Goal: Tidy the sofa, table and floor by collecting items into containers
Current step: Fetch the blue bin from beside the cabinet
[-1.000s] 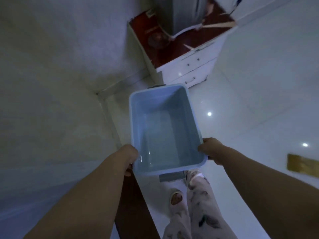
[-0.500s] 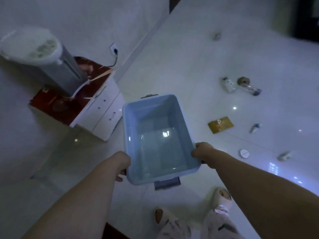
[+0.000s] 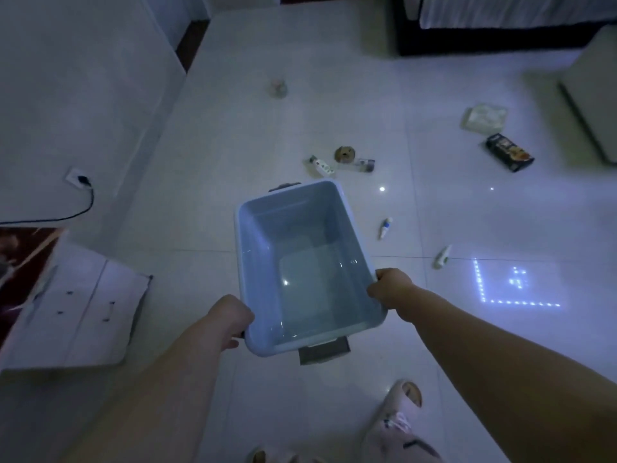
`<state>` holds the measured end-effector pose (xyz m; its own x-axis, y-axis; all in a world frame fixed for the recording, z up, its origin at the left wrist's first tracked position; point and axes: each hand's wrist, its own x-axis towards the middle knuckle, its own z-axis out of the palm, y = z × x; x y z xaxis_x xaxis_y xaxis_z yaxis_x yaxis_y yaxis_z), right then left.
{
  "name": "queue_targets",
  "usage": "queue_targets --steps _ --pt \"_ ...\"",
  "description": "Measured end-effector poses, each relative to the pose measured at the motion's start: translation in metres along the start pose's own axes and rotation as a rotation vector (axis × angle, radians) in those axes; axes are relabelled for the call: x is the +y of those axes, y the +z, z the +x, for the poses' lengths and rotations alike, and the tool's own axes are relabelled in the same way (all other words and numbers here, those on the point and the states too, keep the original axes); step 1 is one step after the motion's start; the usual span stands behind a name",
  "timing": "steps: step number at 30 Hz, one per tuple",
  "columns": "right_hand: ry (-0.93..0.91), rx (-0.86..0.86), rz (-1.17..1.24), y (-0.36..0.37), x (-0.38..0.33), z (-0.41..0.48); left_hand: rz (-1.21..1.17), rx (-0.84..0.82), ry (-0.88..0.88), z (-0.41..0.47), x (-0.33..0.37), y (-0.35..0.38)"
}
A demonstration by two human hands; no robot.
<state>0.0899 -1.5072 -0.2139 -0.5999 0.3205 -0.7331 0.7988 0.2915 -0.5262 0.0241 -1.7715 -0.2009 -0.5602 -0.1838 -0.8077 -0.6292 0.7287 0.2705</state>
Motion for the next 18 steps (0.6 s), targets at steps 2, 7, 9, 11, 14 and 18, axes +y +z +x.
queue_targets --steps 2,7,9,11,14,18 --pt "0.021 0.016 0.024 -0.039 0.018 0.013 0.032 -0.015 0.021 -0.003 0.032 0.032" --pt "0.057 0.092 0.026 -0.123 0.050 0.043 0.089 -0.048 0.064 -0.013 0.107 0.097" --pt "0.067 0.126 0.016 -0.149 0.058 0.052 0.123 -0.060 0.085 -0.013 0.135 0.114" --pt "0.090 0.145 0.019 -0.172 0.066 0.063 0.150 -0.058 0.107 -0.012 0.164 0.128" --pt "0.123 0.151 0.044 -0.198 0.071 0.081 0.177 -0.068 0.148 -0.007 0.206 0.140" --pt "0.142 0.181 0.116 -0.235 0.069 0.119 0.217 -0.102 0.219 0.009 0.271 0.151"
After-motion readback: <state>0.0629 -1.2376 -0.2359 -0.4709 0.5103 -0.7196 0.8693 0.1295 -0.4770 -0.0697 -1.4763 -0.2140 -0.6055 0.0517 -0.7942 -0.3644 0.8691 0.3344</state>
